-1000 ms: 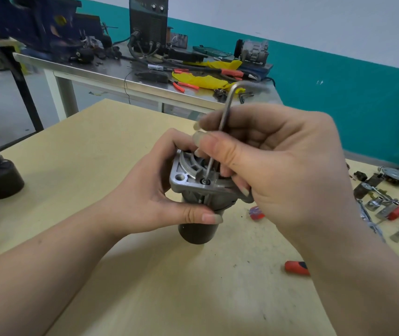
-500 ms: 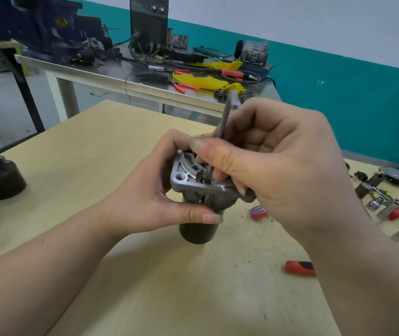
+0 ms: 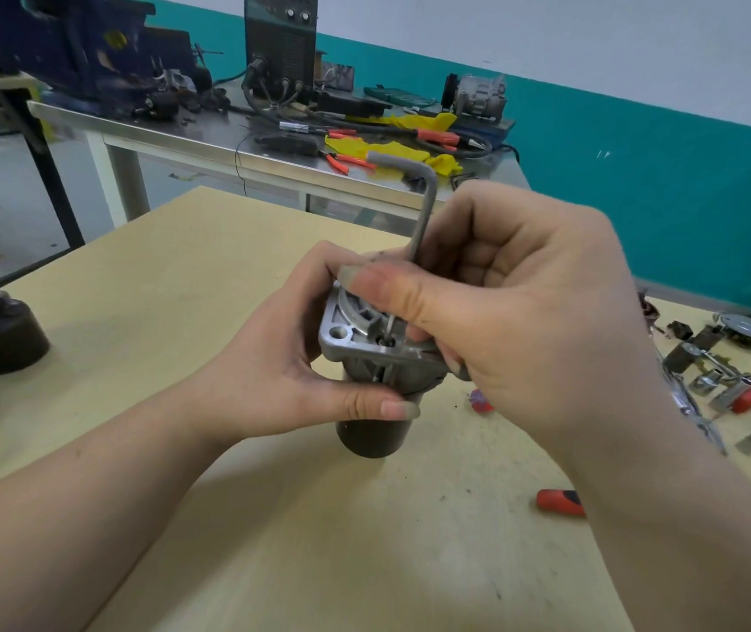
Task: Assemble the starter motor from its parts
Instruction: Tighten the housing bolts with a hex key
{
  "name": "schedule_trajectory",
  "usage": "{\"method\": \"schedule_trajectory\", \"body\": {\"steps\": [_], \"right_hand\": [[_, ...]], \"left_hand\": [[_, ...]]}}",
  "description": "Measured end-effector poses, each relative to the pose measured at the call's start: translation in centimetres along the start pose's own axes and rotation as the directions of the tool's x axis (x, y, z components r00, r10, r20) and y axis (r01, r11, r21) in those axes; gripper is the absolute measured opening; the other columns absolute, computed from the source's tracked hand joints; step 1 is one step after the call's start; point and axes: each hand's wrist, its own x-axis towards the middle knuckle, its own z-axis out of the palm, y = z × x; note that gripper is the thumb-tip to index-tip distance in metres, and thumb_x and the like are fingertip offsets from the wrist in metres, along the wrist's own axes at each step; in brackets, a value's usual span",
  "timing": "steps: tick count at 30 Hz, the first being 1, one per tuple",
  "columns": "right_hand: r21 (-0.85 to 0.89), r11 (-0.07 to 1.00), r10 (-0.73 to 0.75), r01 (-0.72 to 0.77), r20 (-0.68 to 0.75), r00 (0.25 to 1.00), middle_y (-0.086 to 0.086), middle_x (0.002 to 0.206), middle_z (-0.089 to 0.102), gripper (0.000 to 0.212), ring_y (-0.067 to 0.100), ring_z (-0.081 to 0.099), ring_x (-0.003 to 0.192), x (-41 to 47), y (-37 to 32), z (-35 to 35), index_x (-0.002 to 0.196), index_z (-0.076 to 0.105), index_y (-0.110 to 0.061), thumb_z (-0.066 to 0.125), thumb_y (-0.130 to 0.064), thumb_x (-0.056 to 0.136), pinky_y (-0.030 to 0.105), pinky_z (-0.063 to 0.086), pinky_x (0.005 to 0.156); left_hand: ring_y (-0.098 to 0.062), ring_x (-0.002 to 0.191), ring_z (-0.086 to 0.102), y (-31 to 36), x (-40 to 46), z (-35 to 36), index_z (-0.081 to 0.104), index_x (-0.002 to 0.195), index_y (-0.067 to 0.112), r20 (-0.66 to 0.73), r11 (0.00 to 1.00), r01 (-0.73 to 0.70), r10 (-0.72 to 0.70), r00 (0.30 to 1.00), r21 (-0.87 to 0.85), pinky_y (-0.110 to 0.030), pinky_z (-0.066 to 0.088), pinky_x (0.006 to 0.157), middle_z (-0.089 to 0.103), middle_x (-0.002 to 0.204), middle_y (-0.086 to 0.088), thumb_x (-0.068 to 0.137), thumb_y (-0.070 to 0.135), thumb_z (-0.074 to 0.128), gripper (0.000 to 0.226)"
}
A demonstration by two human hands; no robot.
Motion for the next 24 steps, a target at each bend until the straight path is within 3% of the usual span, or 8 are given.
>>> {"method": "schedule_trajectory", "body": {"steps": [5, 9, 11, 14, 19, 22, 24], "right_hand": [[0.029, 1.000, -0.005, 0.002, 0.118, 0.993, 0.001, 0.084, 0.078, 0.020, 0.012, 0.069, 0.060, 0.0, -0.3, -0.8, 0.115, 0.069, -0.023, 0.068, -0.013, 0.098, 0.012, 0.049, 0.052], [-0.024, 1.000, -0.012, 0.016, 0.140, 0.990, -0.005, 0.078, 0.074, 0.013, 0.009, 0.066, 0.056, 0.2, -0.2, -1.0, 0.101, 0.074, -0.017, 0.068, -0.007, 0.097, 0.012, 0.049, 0.052], [-0.035, 0.999, -0.018, 0.020, 0.068, 0.998, -0.005, 0.074, 0.074, 0.008, 0.008, 0.067, 0.055, 0.0, -0.1, -0.5, 0.089, 0.072, -0.019, 0.077, -0.013, 0.091, 0.014, 0.050, 0.049], [-0.069, 0.997, -0.027, 0.025, -0.036, 0.999, 0.008, 0.076, 0.074, 0.024, 0.020, 0.072, 0.061, -0.3, 0.1, 0.0, 0.081, 0.063, -0.014, 0.086, -0.020, 0.084, 0.038, 0.058, 0.049], [0.011, 1.000, -0.022, 0.021, 0.082, 0.996, 0.003, 0.082, 0.076, 0.023, 0.017, 0.071, 0.062, -0.3, -0.5, -0.7, 0.115, 0.064, -0.024, 0.071, -0.013, 0.096, 0.016, 0.051, 0.052], [-0.026, 0.999, -0.017, 0.021, 0.156, 0.988, 0.004, 0.082, 0.074, 0.013, 0.016, 0.068, 0.061, -0.2, -0.4, -1.2, 0.108, 0.070, -0.014, 0.061, -0.009, 0.100, 0.018, 0.052, 0.052], [-0.039, 0.999, -0.013, 0.018, 0.136, 0.991, 0.001, 0.077, 0.073, 0.005, 0.014, 0.066, 0.056, -0.2, -0.3, -1.0, 0.097, 0.071, -0.014, 0.068, -0.010, 0.097, 0.016, 0.050, 0.050]], "left_hand": [[-0.008, 0.108, 0.070, -0.1, -0.1, 0.0, 0.046, 0.127, 0.021, -0.027, 1.000, 0.000, -0.001, 1.000, -0.009, -0.023, 0.056, 0.091, 0.068, 0.119, 0.016, 0.068, 0.023, 0.095, 0.077], [-0.018, 0.105, 0.070, 0.2, -0.1, 0.1, 0.046, 0.129, 0.024, -0.037, 1.000, -0.003, 0.002, 0.999, -0.025, -0.029, 0.059, 0.091, 0.067, 0.116, 0.009, 0.073, 0.046, 0.094, 0.077], [-0.007, 0.105, 0.071, 0.3, -0.1, 0.0, 0.046, 0.127, 0.027, -0.030, 1.000, -0.001, 0.000, 1.000, -0.024, -0.022, 0.057, 0.089, 0.068, 0.117, 0.017, 0.069, 0.037, 0.098, 0.078], [-0.001, 0.108, 0.070, 0.0, 0.0, 0.0, 0.045, 0.124, 0.026, -0.011, 1.000, -0.002, 0.002, 1.000, -0.008, -0.015, 0.054, 0.088, 0.068, 0.120, 0.025, 0.069, 0.018, 0.092, 0.073], [-0.005, 0.105, 0.070, -0.2, -0.2, -0.1, 0.048, 0.127, 0.030, -0.024, 1.000, -0.007, 0.007, 1.000, -0.010, -0.019, 0.055, 0.089, 0.067, 0.118, 0.019, 0.069, 0.019, 0.093, 0.074], [-0.007, 0.103, 0.069, -0.1, -0.2, -0.1, 0.050, 0.127, 0.041, -0.039, 1.000, -0.020, 0.020, 0.999, -0.003, -0.021, 0.054, 0.089, 0.066, 0.117, 0.018, 0.069, 0.021, 0.094, 0.076], [-0.004, 0.103, 0.069, 0.1, -0.1, 0.0, 0.050, 0.125, 0.044, -0.033, 1.000, -0.021, 0.021, 0.999, -0.015, -0.019, 0.054, 0.088, 0.067, 0.116, 0.021, 0.069, 0.022, 0.095, 0.076]]}}
